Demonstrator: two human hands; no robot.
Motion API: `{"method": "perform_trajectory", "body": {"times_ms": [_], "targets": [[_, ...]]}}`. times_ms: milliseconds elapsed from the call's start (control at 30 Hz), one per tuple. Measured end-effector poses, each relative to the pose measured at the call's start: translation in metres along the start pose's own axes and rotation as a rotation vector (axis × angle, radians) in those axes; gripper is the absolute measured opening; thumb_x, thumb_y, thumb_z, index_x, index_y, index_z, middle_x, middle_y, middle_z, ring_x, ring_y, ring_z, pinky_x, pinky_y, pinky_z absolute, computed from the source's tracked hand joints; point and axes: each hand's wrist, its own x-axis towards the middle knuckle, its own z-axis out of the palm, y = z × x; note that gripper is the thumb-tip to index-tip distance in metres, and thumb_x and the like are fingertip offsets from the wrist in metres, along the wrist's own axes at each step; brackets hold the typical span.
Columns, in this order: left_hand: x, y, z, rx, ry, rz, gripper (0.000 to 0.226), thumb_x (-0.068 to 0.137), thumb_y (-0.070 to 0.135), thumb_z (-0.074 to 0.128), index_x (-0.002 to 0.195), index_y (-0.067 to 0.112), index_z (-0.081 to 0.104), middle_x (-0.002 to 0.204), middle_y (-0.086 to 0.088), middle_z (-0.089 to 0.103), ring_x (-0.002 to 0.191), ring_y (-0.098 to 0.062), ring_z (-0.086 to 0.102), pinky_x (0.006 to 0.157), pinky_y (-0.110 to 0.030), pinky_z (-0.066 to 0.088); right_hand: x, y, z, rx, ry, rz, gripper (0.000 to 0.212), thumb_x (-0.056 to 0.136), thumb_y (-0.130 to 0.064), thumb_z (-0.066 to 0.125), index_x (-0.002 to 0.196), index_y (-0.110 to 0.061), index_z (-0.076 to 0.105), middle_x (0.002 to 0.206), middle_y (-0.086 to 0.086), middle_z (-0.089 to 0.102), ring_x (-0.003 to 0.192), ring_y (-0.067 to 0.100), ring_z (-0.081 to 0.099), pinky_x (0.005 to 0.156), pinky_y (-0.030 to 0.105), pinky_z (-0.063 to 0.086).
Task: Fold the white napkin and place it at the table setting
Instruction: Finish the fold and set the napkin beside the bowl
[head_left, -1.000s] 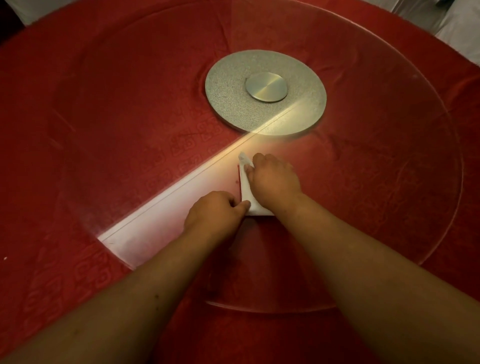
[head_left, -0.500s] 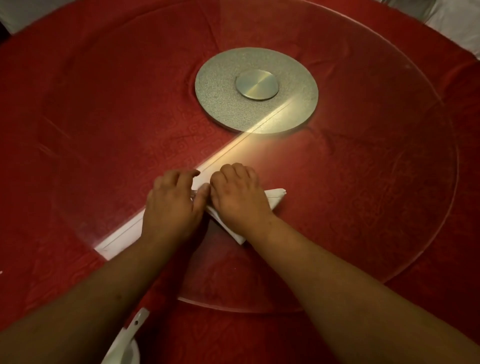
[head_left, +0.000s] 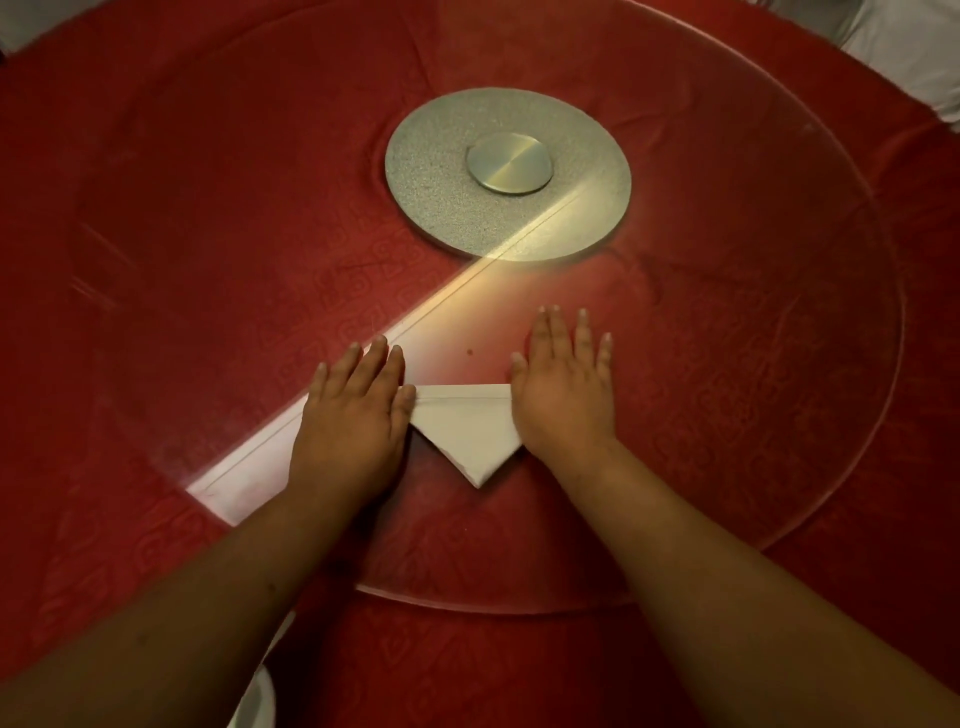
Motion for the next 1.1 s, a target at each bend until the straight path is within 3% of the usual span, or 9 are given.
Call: {"method": "perform_trajectory", "body": {"times_ms": [100, 233, 467, 633, 733, 800, 900, 967, 1100], "targets": [[0.000, 0.003, 0.000, 0.003, 0.006, -0.007, 0.057, 0.111, 0.043, 0.028, 0.159, 0.016, 0.038, 0.169, -0.007, 0.032, 0.157, -0.027, 0.022, 0.127, -0.055, 0.015, -0.017, -0.037, -0.002, 0.103, 0.078, -0.151, 0.064, 0.106, -0.042, 0.024, 0.159, -0.006, 0.018, 0.167, 0.013, 0.019, 0.155, 0.036, 0.007, 0.125, 0.055, 0.007], [0.000, 0.005, 0.002, 0.004, 0.001, 0.003, 0.059, 0.109, 0.043, 0.024, 0.159, 0.016, 0.037, 0.169, -0.007, 0.031, 0.157, -0.027, 0.021, 0.127, -0.055, 0.016, -0.051, -0.067, 0.017, 0.072, 0.010, -0.329, 0.064, 0.106, -0.047, 0.025, 0.159, -0.011, 0.017, 0.168, 0.010, 0.018, 0.156, 0.031, 0.005, 0.124, 0.056, 0.008], [0.000, 0.008, 0.007, -0.001, 0.002, -0.015, 0.059, 0.109, 0.046, 0.025, 0.159, 0.016, 0.037, 0.169, -0.007, 0.032, 0.157, -0.028, 0.022, 0.126, -0.055, 0.016, -0.057, 0.000, 0.020, -0.005, -0.034, -0.133, 0.065, 0.105, -0.046, 0.021, 0.161, -0.018, 0.007, 0.169, 0.008, 0.007, 0.156, 0.031, 0.001, 0.124, 0.057, 0.002], [-0.003, 0.016, 0.001, -0.064, 0.009, -0.038, 0.057, 0.107, 0.048, 0.038, 0.154, 0.018, 0.048, 0.166, -0.008, 0.038, 0.154, -0.030, 0.027, 0.125, -0.054, 0.018, -0.057, 0.021, 0.012, 0.043, -0.029, 0.052, 0.069, 0.104, -0.044, 0.026, 0.160, -0.009, 0.009, 0.169, 0.010, 0.005, 0.156, 0.032, 0.003, 0.126, 0.052, 0.007], [-0.007, 0.019, -0.013, -0.106, 0.092, -0.040, 0.044, 0.097, 0.050, 0.061, 0.126, 0.018, 0.072, 0.140, -0.010, 0.063, 0.128, -0.035, 0.051, 0.104, -0.053, 0.042, -0.056, 0.025, 0.003, 0.167, 0.032, 0.225, 0.071, 0.101, -0.049, 0.038, 0.157, -0.006, 0.025, 0.166, 0.013, 0.021, 0.154, 0.032, 0.013, 0.125, 0.045, 0.015], [-0.010, 0.022, -0.021, -0.056, 0.122, -0.040, 0.036, 0.093, 0.049, 0.068, 0.109, 0.018, 0.076, 0.114, -0.008, 0.068, 0.106, -0.034, 0.057, 0.084, -0.048, 0.047, -0.052, 0.027, -0.004, 0.259, 0.093, 0.282, 0.063, 0.097, -0.047, 0.052, 0.145, -0.007, 0.045, 0.158, 0.013, 0.037, 0.149, 0.034, 0.026, 0.119, 0.047, 0.027], [-0.008, 0.031, -0.033, -0.178, 0.002, -0.181, 0.029, 0.090, 0.048, 0.072, 0.100, 0.021, 0.074, 0.099, -0.004, 0.068, 0.094, -0.028, 0.061, 0.071, -0.039, 0.046, -0.040, 0.023, -0.016, 0.313, 0.155, 0.327, 0.047, 0.088, -0.043, 0.066, 0.120, -0.009, 0.061, 0.133, 0.013, 0.056, 0.129, 0.034, 0.044, 0.104, 0.045, 0.040], [-0.007, 0.038, -0.037, -0.265, -0.120, -0.315, 0.025, 0.088, 0.050, 0.072, 0.094, 0.026, 0.071, 0.096, 0.000, 0.072, 0.089, -0.023, 0.066, 0.069, -0.037, 0.051, -0.030, 0.022, -0.023, 0.293, 0.160, 0.334, 0.038, 0.086, -0.040, 0.066, 0.110, -0.011, 0.066, 0.120, 0.014, 0.060, 0.116, 0.036, 0.049, 0.096, 0.044, 0.042], [-0.019, 0.049, -0.043, -0.222, -0.308, -0.382, 0.028, 0.083, 0.051, 0.069, 0.081, 0.024, 0.076, 0.080, 0.002, 0.074, 0.076, -0.022, 0.070, 0.056, -0.030, 0.047, -0.009, 0.024, -0.029, 0.499, 0.025, 0.342, 0.028, 0.090, -0.036, 0.062, 0.087, -0.009, 0.069, 0.103, 0.017, 0.071, 0.099, 0.040, 0.062, 0.081, 0.039, 0.050]]}}
